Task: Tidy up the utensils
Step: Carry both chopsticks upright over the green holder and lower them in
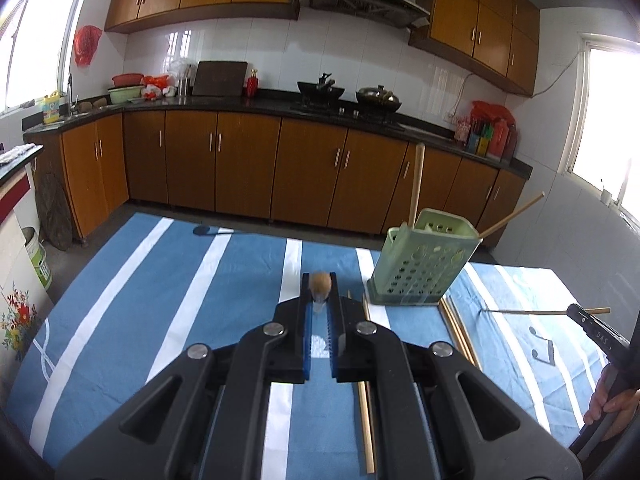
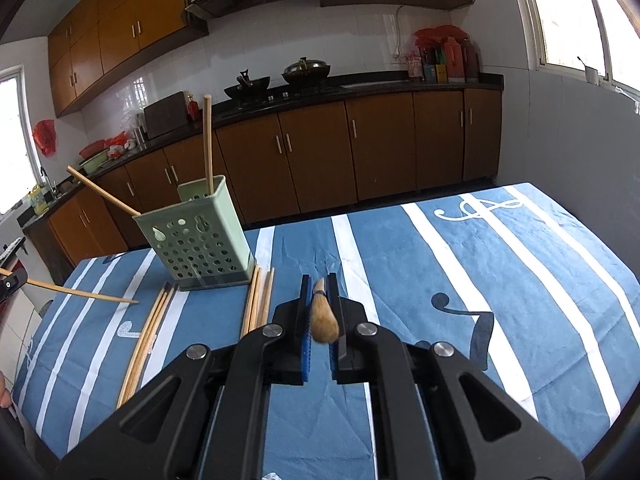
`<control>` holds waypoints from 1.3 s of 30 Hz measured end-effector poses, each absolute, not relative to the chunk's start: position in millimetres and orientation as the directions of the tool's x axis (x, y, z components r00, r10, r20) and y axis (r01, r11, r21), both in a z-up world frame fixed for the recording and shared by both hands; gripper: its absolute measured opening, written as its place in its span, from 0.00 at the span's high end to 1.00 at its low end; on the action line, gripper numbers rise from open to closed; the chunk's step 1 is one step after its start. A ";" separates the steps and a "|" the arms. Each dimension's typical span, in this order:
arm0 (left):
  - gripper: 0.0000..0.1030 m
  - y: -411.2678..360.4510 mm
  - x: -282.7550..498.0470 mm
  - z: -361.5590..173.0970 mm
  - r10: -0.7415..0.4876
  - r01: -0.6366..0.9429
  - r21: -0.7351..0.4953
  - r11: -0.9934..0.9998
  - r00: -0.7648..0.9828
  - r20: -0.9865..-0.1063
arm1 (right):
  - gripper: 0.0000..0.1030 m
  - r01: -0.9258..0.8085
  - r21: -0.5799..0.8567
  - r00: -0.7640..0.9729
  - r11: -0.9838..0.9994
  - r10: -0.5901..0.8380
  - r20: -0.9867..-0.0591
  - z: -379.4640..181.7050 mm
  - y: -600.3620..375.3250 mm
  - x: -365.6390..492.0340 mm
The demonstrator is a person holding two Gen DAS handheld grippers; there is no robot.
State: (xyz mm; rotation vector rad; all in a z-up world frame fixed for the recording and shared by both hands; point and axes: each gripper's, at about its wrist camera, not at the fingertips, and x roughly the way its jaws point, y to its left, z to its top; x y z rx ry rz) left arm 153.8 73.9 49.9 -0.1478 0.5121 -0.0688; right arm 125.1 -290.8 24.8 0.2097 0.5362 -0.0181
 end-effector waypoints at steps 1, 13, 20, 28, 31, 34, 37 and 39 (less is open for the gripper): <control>0.93 73.0 153.8 54.5 -0.101 0.031 -0.153 0.988 0.875 -0.474 | 0.93 0.069 0.193 0.864 0.979 0.038 -0.502 27.8 -290.2 124.9; 0.93 59.8 152.4 108.6 -0.149 0.107 -0.127 0.986 0.905 -0.398 | 0.93 -0.007 0.250 0.900 0.968 0.115 -0.420 80.1 -286.2 128.7; 0.93 32.7 149.1 156.5 -0.245 0.213 -0.130 0.968 0.913 -0.328 | 0.93 -0.115 0.332 0.934 0.936 0.215 -0.284 134.5 -279.6 128.8; 0.93 2.9 169.4 193.4 -0.266 0.236 -0.145 0.961 0.933 -0.244 | 0.93 -0.148 0.336 0.965 0.930 0.210 -0.156 168.7 -264.4 155.0; 0.93 -6.9 190.8 197.0 -0.252 0.223 -0.140 0.965 0.936 -0.245 | 0.93 -0.135 0.337 0.970 0.932 0.194 -0.147 169.3 -260.1 171.5; 0.93 -13.5 209.0 192.0 -0.242 0.213 -0.132 0.968 0.932 -0.270 | 0.93 -0.111 0.318 0.972 0.942 0.169 -0.161 164.0 -254.1 191.9; 0.93 -18.4 227.5 180.4 -0.245 0.213 -0.134 0.968 0.919 -0.309 | 0.93 -0.101 0.308 0.966 0.946 0.167 -0.196 156.7 -245.6 209.3; 0.93 -21.8 237.7 171.2 -0.247 0.216 -0.128 0.968 0.909 -0.335 | 0.93 -0.099 0.293 0.959 0.951 0.170 -0.226 147.4 -239.7 222.3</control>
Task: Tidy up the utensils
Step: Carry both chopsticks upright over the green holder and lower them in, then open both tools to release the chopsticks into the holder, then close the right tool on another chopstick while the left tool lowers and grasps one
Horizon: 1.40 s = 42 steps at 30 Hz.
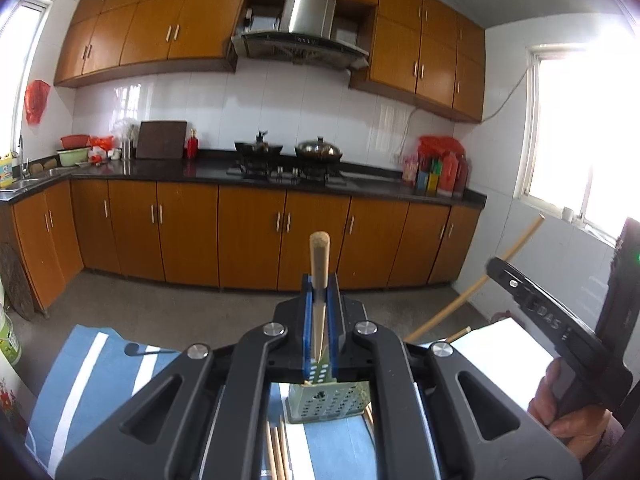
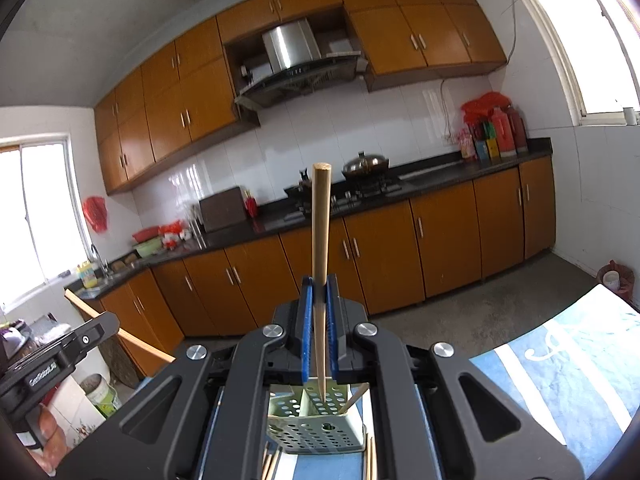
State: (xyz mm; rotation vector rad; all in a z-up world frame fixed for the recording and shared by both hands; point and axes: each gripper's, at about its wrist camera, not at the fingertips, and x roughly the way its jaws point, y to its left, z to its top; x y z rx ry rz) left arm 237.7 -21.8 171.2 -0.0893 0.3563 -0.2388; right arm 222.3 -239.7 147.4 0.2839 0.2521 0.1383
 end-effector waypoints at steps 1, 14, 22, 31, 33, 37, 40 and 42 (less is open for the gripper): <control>0.93 -24.2 243.0 166.9 -0.248 0.218 -0.124 0.968 0.904 -0.348 | 0.93 -0.097 0.289 0.956 0.952 0.169 -0.238 145.8 -238.9 225.5; 0.92 -20.7 275.1 129.9 -0.269 0.231 -0.138 0.963 0.849 -0.455 | 0.92 -0.078 0.337 0.906 0.938 0.208 -0.370 110.6 -240.3 245.3; 0.91 -13.2 263.7 136.9 -0.247 0.205 -0.143 0.968 0.863 -0.440 | 0.87 -0.053 0.329 0.916 0.943 0.177 -0.359 122.4 -250.9 227.0; 0.91 -0.3 229.7 151.5 -0.223 0.176 -0.151 0.973 0.887 -0.405 | 0.77 0.000 0.338 0.929 0.941 0.125 -0.349 127.7 -276.6 181.6; 0.90 8.6 218.7 152.1 -0.221 0.173 -0.155 0.973 0.891 -0.397 | 0.77 0.013 0.335 0.924 0.942 0.117 -0.364 120.6 -282.1 170.1; 0.85 20.0 194.0 137.8 -0.204 0.160 -0.140 0.977 0.889 -0.410 | 0.77 0.047 0.308 0.891 0.950 0.100 -0.444 90.6 -288.3 154.5; 0.85 27.4 181.3 106.8 -0.175 0.141 -0.107 0.984 0.867 -0.466 | 0.77 0.060 0.278 0.840 0.959 0.102 -0.533 53.7 -285.8 151.2; 0.85 30.8 178.6 84.9 -0.160 0.131 -0.092 0.987 0.847 -0.507 | 0.77 0.058 0.275 0.790 0.960 0.124 -0.600 23.1 -281.3 152.1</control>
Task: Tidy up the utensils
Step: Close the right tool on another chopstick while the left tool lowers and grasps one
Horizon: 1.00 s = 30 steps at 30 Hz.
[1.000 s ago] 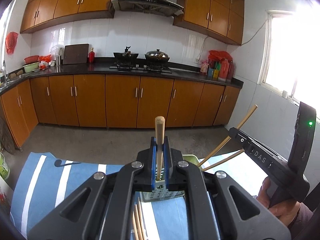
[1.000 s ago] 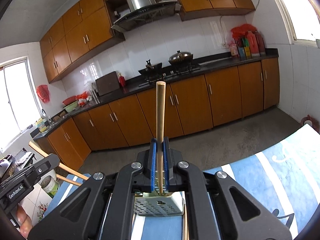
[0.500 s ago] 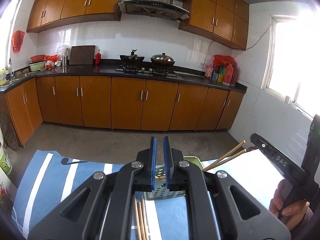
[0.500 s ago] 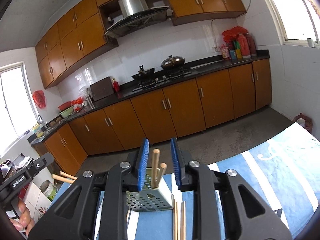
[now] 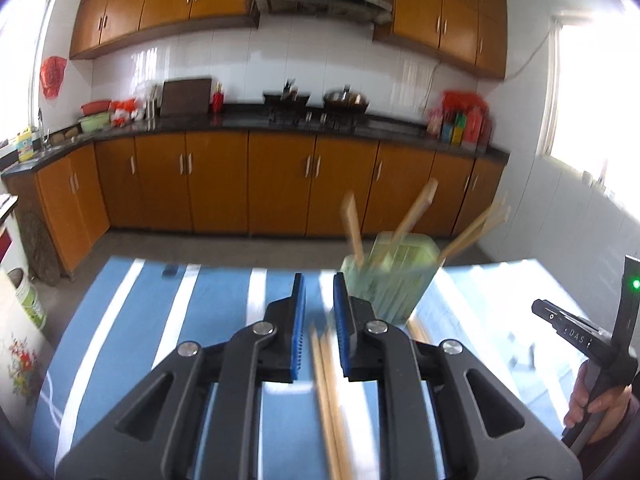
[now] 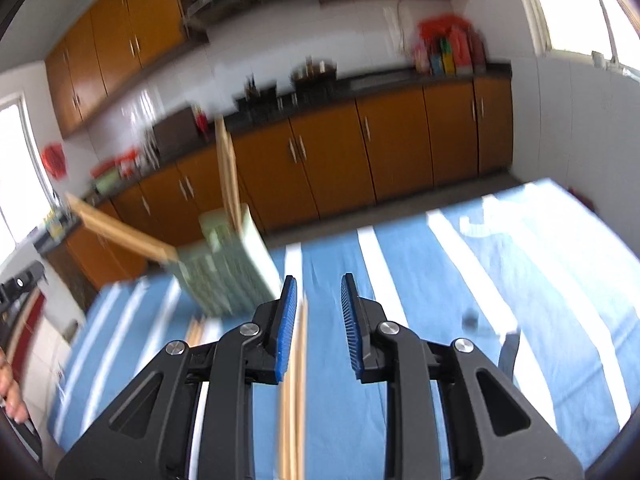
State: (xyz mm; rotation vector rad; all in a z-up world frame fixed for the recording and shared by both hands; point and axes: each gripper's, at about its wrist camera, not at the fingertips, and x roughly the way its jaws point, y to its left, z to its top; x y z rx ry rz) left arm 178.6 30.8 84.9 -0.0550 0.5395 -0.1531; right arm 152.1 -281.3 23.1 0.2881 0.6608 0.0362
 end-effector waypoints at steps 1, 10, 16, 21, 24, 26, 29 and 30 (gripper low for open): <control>0.85 33.0 178.9 69.3 -0.154 0.124 -0.091 0.988 0.828 -0.539 | 0.77 0.051 0.280 0.766 0.959 0.142 -0.627 9.0 -277.5 153.0; 0.78 49.9 185.4 -21.9 -0.152 0.063 -0.151 0.987 0.694 -0.704 | 0.81 -0.006 0.266 0.615 0.964 0.213 -0.759 -66.9 -230.5 165.0; 0.76 54.8 181.5 -42.7 -0.155 0.060 -0.155 0.986 0.669 -0.727 | 0.83 -0.008 0.242 0.593 0.970 0.200 -0.780 -77.9 -224.2 173.7; 0.76 50.3 184.7 -49.5 -0.165 0.078 -0.151 0.986 0.652 -0.740 | 0.84 -0.011 0.223 0.591 0.975 0.187 -0.785 -81.7 -224.8 172.0; 0.76 45.8 186.1 -53.7 -0.175 0.086 -0.156 0.984 0.640 -0.748 | 0.84 -0.033 0.179 0.599 0.983 0.163 -0.784 -82.0 -219.4 170.9; 0.76 42.8 186.8 -57.6 -0.186 0.093 -0.164 0.982 0.629 -0.755 | 0.87 -0.036 0.146 0.605 0.989 0.137 -0.784 -82.6 -217.0 171.4; 0.76 37.0 187.7 -62.5 -0.201 0.106 -0.173 0.979 0.616 -0.762 | 0.93 -0.006 0.113 0.612 0.994 0.093 -0.786 -83.6 -221.6 174.5; 0.76 34.6 187.5 -64.5 -0.208 0.114 -0.175 0.978 0.610 -0.765 | 0.93 0.020 0.106 0.614 0.994 0.071 -0.786 -83.7 -227.1 175.7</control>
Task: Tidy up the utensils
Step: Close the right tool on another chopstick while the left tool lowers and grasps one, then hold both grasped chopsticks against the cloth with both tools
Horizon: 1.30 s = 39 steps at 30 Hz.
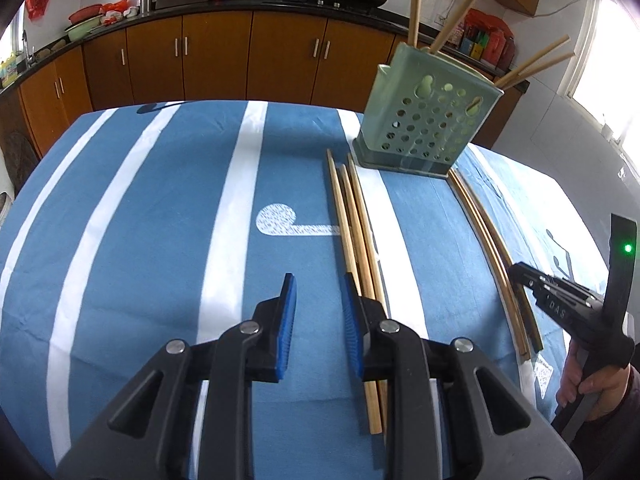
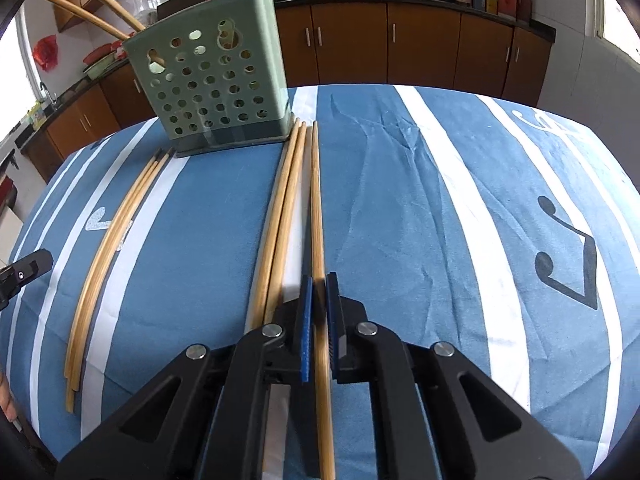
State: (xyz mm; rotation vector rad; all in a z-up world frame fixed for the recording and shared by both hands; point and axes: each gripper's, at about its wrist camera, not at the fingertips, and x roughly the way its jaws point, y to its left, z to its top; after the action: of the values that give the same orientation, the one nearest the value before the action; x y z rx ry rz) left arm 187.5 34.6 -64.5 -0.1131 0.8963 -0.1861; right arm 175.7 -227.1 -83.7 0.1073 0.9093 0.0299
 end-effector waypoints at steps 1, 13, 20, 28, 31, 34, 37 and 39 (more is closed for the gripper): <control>0.76 32.1 187.3 -66.4 -0.216 0.122 -0.179 0.976 0.604 -0.767 | 0.93 0.041 0.104 0.615 0.994 0.057 -0.786 -83.6 -232.5 176.5; 0.84 3.8 188.5 -88.5 -0.224 0.184 -0.144 0.972 0.557 -0.800 | 0.93 0.124 0.113 0.619 0.986 0.012 -0.785 -83.5 -264.2 174.3; 0.86 3.8 192.2 -95.6 -0.187 0.160 -0.117 0.980 0.557 -0.809 | 0.93 0.120 0.120 0.619 0.986 0.020 -0.785 -83.1 -264.2 173.9; 0.92 1.4 196.8 -94.9 -0.127 0.123 -0.067 0.990 0.585 -0.801 | 0.93 0.113 0.104 0.622 0.988 0.011 -0.783 -82.8 -261.0 173.1; 0.92 10.0 204.8 -94.1 -0.114 0.090 -0.075 0.993 0.588 -0.801 | 0.93 0.104 0.107 0.624 0.989 0.018 -0.781 -83.3 -262.4 173.3; 0.92 25.1 217.3 -93.4 -0.080 0.050 -0.063 0.997 0.590 -0.803 | 0.93 0.097 0.095 0.627 0.991 0.014 -0.779 -83.4 -261.9 174.7; 0.92 39.0 226.3 -92.8 -0.066 0.023 -0.065 0.998 0.594 -0.802 | 0.93 0.093 0.087 0.631 0.992 0.008 -0.776 -83.3 -262.8 178.0; 0.92 46.2 231.0 -92.9 -0.067 0.014 -0.073 0.997 0.598 -0.798 | 0.93 0.091 0.083 0.635 0.992 0.006 -0.772 -83.5 -263.7 180.1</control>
State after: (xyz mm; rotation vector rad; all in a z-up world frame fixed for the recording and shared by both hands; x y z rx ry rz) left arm 231.0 46.2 -92.9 -0.0618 0.9284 -0.0469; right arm 180.1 -263.7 -83.5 0.1181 0.8816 -0.0487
